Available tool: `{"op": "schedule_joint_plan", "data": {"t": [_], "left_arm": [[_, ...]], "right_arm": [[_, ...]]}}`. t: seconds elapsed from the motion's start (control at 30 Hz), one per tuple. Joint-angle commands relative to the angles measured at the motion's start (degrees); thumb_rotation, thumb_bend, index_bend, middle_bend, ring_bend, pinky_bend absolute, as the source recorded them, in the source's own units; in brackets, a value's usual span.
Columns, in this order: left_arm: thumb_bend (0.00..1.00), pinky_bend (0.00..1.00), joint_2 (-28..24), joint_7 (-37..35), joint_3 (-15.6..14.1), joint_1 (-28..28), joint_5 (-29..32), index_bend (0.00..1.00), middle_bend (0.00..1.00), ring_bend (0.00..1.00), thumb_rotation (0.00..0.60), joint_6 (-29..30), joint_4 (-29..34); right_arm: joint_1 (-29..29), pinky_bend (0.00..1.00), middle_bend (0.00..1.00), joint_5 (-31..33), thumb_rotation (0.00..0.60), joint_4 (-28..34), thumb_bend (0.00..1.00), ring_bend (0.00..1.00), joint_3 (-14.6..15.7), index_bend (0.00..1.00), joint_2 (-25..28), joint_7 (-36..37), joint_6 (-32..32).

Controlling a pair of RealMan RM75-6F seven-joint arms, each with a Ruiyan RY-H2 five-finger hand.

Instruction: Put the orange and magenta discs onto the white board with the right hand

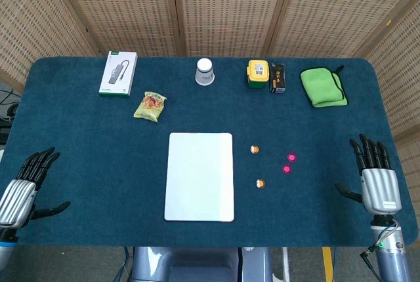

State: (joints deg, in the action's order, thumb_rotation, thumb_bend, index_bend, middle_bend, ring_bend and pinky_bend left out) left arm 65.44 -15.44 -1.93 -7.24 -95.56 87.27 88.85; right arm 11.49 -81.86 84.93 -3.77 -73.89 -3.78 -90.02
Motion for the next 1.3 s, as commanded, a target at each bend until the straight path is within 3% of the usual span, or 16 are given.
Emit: {"op": "schedule_joint_plan", "data": {"t": [0.03, 0.3, 0.47, 0.57, 0.7, 0.97, 1.3], "left_arm": [[0.0, 0.0, -0.05, -0.13, -0.03, 0.02, -0.02, 0.0, 0.0, 0.0, 0.6, 0.06, 0.05], [0.0, 0.0, -0.06, -0.4, -0.07, 0.05, -0.06, 0.0, 0.0, 0.0, 0.6, 0.23, -0.16], [0.0, 0.0, 0.07, -0.34, 0.24, -0.1, 0.9, 0.0, 0.0, 0.0, 0.6, -0.37, -0.15], [0.0, 0.0, 0.02, 0.15, 0.15, -0.22, 0.91, 0.0, 0.0, 0.0, 0.6, -0.73, 0.01], [0.0, 0.0, 0.03, 0.61, 0.28, -0.21, 1.71, 0.0, 0.0, 0.0, 0.6, -1.21, 0.25], [0.0, 0.0, -0.64, 0.34, 0.19, -0.32, 3.19, 0.0, 0.0, 0.0, 0.6, -2.79, 1.03], [0.0, 0.0, -1.38, 0.12, 0.0, -0.97, 3.78, 0.0, 0.0, 0.0, 0.6, -4.74, 2.04]], "right_arm": [[-0.09, 0.01, 0.0, 0.12, 0.6, 0.06, 0.0, 0.0, -0.24, 0.04, 0.03, 0.17, 0.55], [0.21, 0.01, 0.0, -0.43, 0.6, -0.29, 0.01, 0.0, -0.51, 0.13, -0.11, 0.91, 2.44], [4.14, 0.01, 0.0, -1.54, 0.6, -0.97, 0.16, 0.0, -1.59, 0.2, -0.25, 3.16, 8.21], [9.04, 0.01, 0.0, -1.3, 0.6, -1.66, 0.26, 0.0, -3.44, 0.3, -0.81, 2.07, 14.63], [14.82, 0.01, 0.0, 1.63, 0.6, -3.58, 0.36, 0.0, -6.09, 0.33, -3.08, -0.34, 22.88], [23.43, 0.01, 0.0, 13.28, 0.6, -9.65, 0.36, 0.0, -9.88, 0.33, -11.32, -6.31, 37.19], [28.17, 0.01, 0.0, 18.54, 0.6, -16.51, 0.31, 0.0, -10.71, 0.37, -17.92, -8.65, 42.62]]}}
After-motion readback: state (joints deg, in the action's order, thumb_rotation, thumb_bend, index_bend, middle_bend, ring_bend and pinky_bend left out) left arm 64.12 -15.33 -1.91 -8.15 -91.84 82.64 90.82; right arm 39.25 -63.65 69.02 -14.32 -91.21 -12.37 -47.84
